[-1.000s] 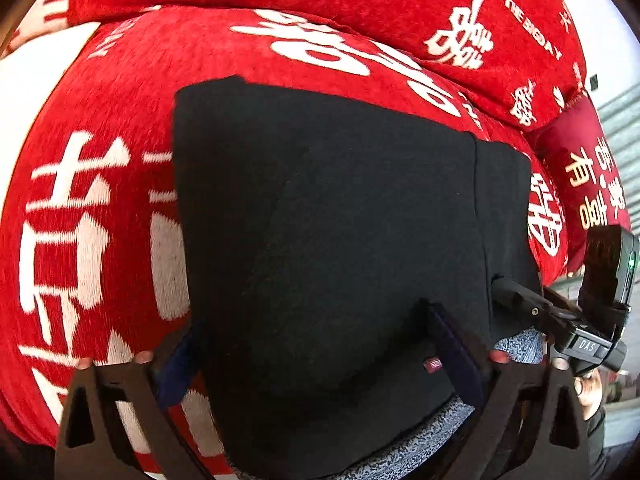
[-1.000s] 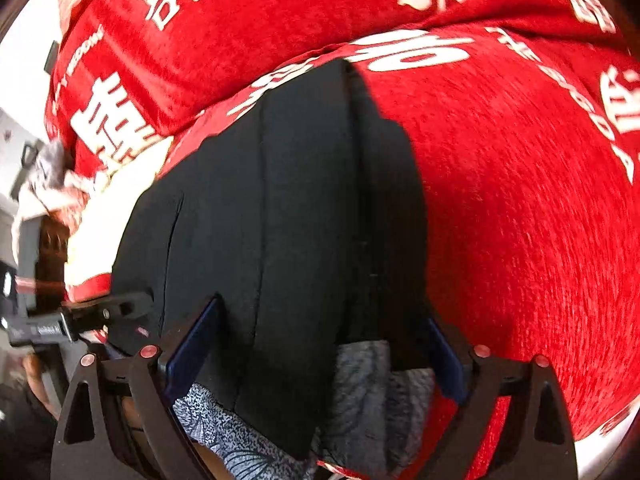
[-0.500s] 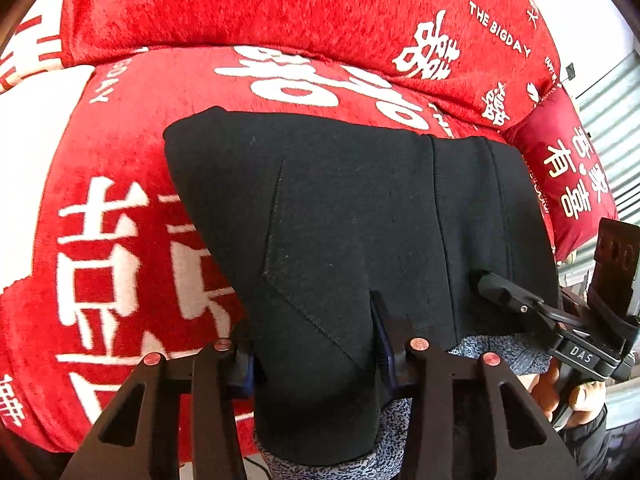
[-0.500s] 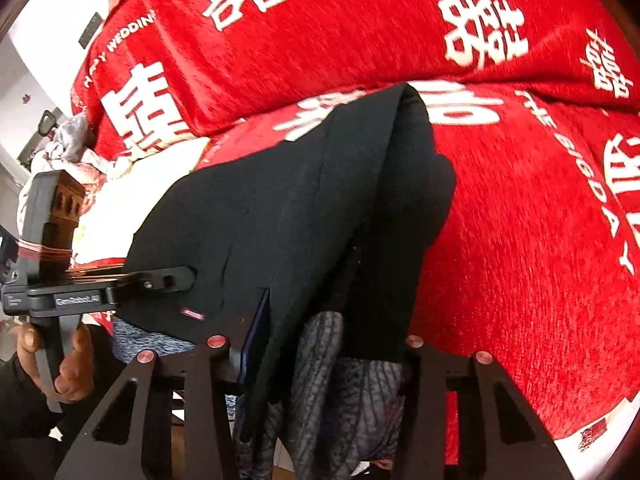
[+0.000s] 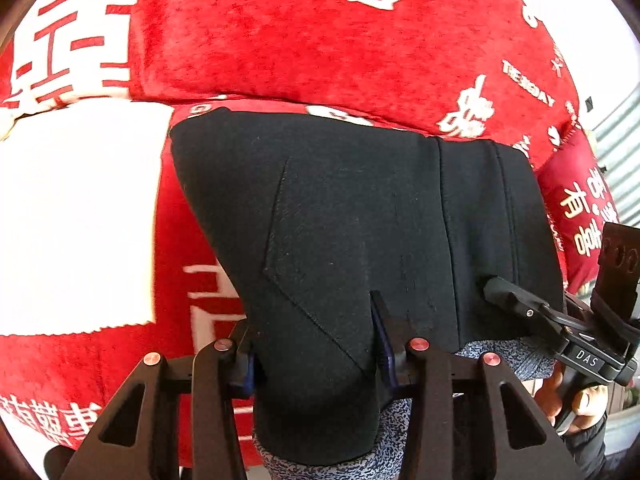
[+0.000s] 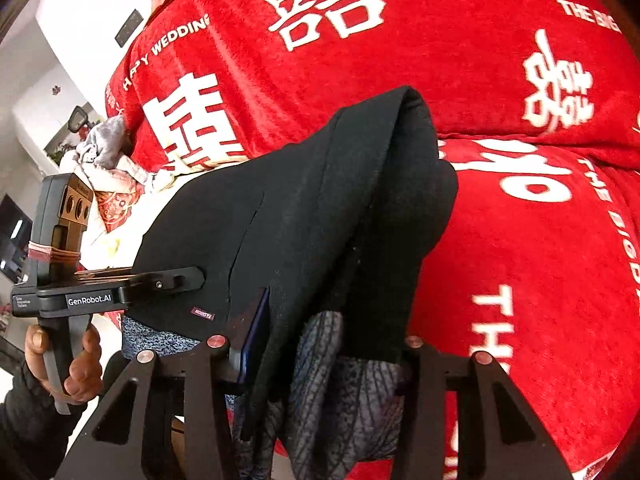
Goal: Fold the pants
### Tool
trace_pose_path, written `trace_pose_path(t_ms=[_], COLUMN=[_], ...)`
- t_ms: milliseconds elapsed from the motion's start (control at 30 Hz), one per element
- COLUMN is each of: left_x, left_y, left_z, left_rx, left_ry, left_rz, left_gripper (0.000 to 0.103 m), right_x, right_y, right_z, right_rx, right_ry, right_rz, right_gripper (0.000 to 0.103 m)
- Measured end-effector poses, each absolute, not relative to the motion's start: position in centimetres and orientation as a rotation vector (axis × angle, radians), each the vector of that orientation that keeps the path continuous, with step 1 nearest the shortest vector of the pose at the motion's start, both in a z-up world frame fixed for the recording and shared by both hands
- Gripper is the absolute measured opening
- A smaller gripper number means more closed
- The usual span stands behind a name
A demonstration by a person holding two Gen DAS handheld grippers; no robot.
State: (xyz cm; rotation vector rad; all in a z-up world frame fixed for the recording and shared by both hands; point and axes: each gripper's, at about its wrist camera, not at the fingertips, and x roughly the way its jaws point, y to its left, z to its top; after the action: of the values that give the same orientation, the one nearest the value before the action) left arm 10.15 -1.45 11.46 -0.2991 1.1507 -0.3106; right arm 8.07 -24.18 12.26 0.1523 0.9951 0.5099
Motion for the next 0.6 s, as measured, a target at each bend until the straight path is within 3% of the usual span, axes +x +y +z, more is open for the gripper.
trace_pose_path(t_ms=[467,533,600], left_x=[13.4,13.4,13.5], left_y=[1.0,1.3,1.6], left_z=[5.4,4.9,4.0], left_rx=[-0.318,-0.329,-0.341], left_ry=[1.239,1.241,1.25], left_rz=[-0.283,-0.285,-0.279], left_gripper=[0.047,0.05,0.061], right_x=[11.6,11.7,11.9], right_y=[-21.3,-21.4,-21.3], right_z=[6.6,6.2,5.8], right_rx=[0.199,0.202,0.201], right_ry=[1.125,1.13,1.135], right_rz=[0.461,0.458,0.449], right_gripper=[0.049,0.049,0.051])
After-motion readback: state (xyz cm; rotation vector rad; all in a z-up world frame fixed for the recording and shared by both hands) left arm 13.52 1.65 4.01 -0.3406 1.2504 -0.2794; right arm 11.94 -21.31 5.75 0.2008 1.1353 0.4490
